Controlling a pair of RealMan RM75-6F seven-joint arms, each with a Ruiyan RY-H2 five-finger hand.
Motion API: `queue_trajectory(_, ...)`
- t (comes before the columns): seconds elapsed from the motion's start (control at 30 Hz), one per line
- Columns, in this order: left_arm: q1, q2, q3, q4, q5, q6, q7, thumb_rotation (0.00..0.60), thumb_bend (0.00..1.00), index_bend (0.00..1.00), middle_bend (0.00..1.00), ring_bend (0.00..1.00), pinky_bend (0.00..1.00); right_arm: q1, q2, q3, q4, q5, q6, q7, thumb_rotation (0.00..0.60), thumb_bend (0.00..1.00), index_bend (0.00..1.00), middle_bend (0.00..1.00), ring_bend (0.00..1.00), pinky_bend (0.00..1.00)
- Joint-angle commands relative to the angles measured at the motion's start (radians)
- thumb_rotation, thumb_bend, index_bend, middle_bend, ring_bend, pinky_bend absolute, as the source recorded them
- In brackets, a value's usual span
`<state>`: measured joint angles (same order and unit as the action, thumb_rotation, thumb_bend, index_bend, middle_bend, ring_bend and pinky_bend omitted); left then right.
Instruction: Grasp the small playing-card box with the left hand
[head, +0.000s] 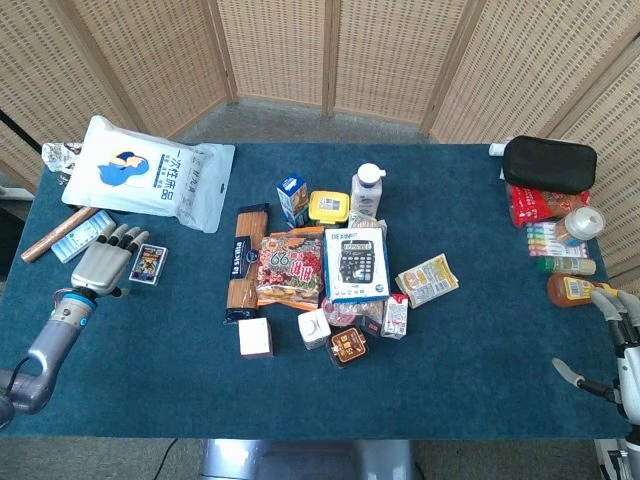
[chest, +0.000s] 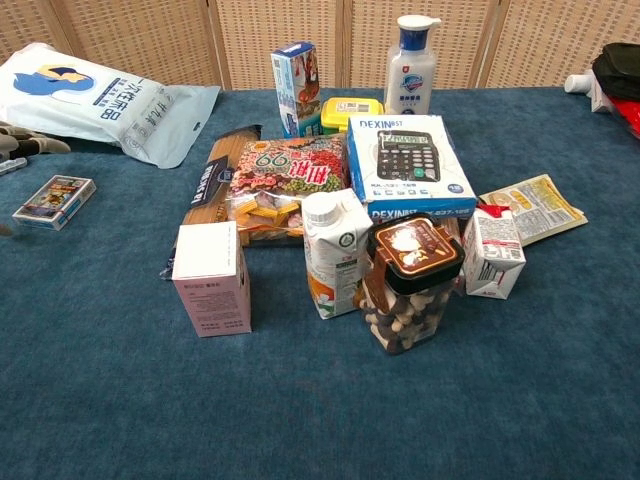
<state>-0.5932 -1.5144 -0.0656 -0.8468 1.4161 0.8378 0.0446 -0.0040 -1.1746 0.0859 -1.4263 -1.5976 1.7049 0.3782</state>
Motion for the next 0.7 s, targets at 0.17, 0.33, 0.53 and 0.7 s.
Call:
queue_trajectory(0.17, -0.032, -0.009, -0.031, -0.047, -0.060, -0.041, 0.058, 0.600, 0.00, 0.00, 0.00, 0.00, 0.00, 0.000, -0.002, -0.003, 0.003, -0.003, -0.002, -0.001, 0.600, 0.00, 0.10, 0.13, 0.00, 0.00)
queue_trajectory(0.33, -0.041, -0.023, -0.038, -0.042, -0.101, -0.080, 0.079, 0.600, 0.00, 0.00, 0.00, 0.00, 0.00, -0.001, 0.000, -0.002, 0.002, -0.001, -0.001, 0.003, 0.600, 0.00, 0.10, 0.13, 0.00, 0.00)
queue_trajectory(0.53, -0.048, -0.055, -0.041, -0.014, -0.120, -0.086, 0.082, 0.600, 0.00, 0.10, 0.06, 0.06, 0.24, -0.001, 0.001, -0.003, 0.001, -0.003, -0.001, 0.009, 0.600, 0.00, 0.10, 0.13, 0.00, 0.00)
queue_trajectory(0.7, -0.049, -0.090, -0.052, 0.017, -0.147, -0.066, 0.127, 0.600, 0.02, 0.64, 0.63, 0.62, 0.72, -0.003, 0.003, -0.004, -0.002, -0.004, 0.002, 0.016, 0.600, 0.00, 0.10, 0.13, 0.00, 0.00)
